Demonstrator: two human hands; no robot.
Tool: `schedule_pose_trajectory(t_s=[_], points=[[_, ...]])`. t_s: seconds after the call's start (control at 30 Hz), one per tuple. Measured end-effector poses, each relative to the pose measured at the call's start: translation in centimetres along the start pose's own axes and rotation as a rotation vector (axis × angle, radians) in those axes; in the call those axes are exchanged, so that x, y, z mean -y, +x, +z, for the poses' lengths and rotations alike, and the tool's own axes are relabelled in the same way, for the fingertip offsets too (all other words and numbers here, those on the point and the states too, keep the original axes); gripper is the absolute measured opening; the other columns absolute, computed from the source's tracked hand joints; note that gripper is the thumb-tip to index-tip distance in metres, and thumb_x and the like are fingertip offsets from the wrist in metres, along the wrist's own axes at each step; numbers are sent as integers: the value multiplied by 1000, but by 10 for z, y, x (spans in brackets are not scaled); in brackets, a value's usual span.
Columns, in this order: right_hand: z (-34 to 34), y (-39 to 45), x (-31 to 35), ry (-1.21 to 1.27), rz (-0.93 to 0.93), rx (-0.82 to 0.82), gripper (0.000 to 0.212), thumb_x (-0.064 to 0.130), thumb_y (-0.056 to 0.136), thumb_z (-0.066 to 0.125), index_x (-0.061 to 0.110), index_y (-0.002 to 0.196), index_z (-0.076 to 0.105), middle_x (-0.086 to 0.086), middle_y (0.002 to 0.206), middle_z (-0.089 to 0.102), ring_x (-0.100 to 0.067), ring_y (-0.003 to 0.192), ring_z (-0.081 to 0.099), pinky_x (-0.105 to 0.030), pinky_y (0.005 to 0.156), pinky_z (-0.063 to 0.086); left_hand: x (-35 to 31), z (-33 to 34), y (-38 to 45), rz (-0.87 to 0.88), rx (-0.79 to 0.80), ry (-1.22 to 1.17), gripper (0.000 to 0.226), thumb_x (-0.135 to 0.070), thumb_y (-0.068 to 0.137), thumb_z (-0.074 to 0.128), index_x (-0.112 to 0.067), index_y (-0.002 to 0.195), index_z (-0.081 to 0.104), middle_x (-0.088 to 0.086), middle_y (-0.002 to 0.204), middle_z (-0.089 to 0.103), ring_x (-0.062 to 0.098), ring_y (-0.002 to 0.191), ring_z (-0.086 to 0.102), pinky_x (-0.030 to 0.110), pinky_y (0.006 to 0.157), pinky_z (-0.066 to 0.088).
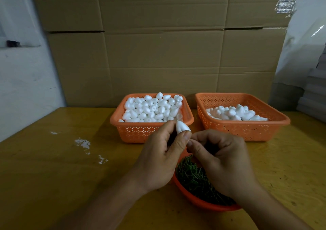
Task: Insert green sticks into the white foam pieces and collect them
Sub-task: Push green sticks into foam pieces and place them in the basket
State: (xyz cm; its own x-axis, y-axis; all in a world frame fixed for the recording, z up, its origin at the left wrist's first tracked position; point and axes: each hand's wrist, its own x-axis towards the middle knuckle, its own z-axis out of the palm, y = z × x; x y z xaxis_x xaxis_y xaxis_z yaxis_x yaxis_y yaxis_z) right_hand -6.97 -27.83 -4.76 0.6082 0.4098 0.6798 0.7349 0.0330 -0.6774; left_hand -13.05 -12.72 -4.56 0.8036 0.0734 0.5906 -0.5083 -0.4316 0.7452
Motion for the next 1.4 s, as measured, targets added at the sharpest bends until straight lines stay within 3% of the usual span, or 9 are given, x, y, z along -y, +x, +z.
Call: schedule_pose_trajectory(t_s=[0.17,0.27,0.4,0.57,0.7,0.9,1.27,1.33,1.4], points=[[0,0,1,19,-2,5,8,34,86,69,29,85,74,6,63,70,-15,51,64,-39,47,53,-2,-1,0,-1,2,-1,24,-46,97,48,-26,87,57,0,66,50,23,59,48,41,55,41],[1,0,2,49,20,-6,11,33,85,70,25,80,75,7,63,70,-12,52,65,-27,47,53,-2,-2,-1,-9,5,-2,24,-47,97,49,-27,87,57,3,66,51,26,60,48,41,54,41],[2,1,2,74,36,4,13,32,84,69,22,79,76,6,64,71,-12,53,67,-22,49,53,-2,-1,-1,-4,2,-14,24,-44,98,50,-24,88,57,-5,66,52,14,59,47,37,53,41],[2,2,4,153,56,12,11,27,83,69,19,79,75,5,61,70,-7,49,63,-17,49,48,-4,0,0,15,-5,-74,14,-33,101,52,-27,89,58,-18,70,59,-2,66,56,12,59,43],[2,3,7,243,71,11,11,24,85,68,17,83,76,1,65,73,-10,52,65,-20,49,52,-9,4,1,45,-47,-179,10,-26,98,54,-26,90,61,-23,71,63,-6,69,61,8,63,46],[2,4,11,334,85,-23,13,18,87,67,10,89,77,-4,66,73,-12,54,67,-21,50,53,-17,6,2,95,-39,-260,12,-22,99,55,-16,92,62,-18,69,62,-1,62,61,11,60,48],[7,1,14,399,93,-72,13,19,83,70,9,87,78,-12,63,70,-15,53,66,-23,49,52,-20,0,1,77,9,-181,11,-28,103,53,-23,99,61,-2,79,65,19,68,65,40,61,56],[9,3,14,385,126,-75,16,22,83,69,8,87,77,-12,62,70,-14,52,65,-23,49,51,-18,1,1,51,21,-213,12,-29,102,55,-20,107,62,0,81,66,15,69,65,33,63,55],[6,6,11,358,169,-86,17,20,83,68,5,86,76,-10,60,69,-11,51,62,-22,49,50,-15,3,1,8,23,-246,32,-34,99,59,-21,128,55,-10,81,65,3,68,64,17,63,51]])
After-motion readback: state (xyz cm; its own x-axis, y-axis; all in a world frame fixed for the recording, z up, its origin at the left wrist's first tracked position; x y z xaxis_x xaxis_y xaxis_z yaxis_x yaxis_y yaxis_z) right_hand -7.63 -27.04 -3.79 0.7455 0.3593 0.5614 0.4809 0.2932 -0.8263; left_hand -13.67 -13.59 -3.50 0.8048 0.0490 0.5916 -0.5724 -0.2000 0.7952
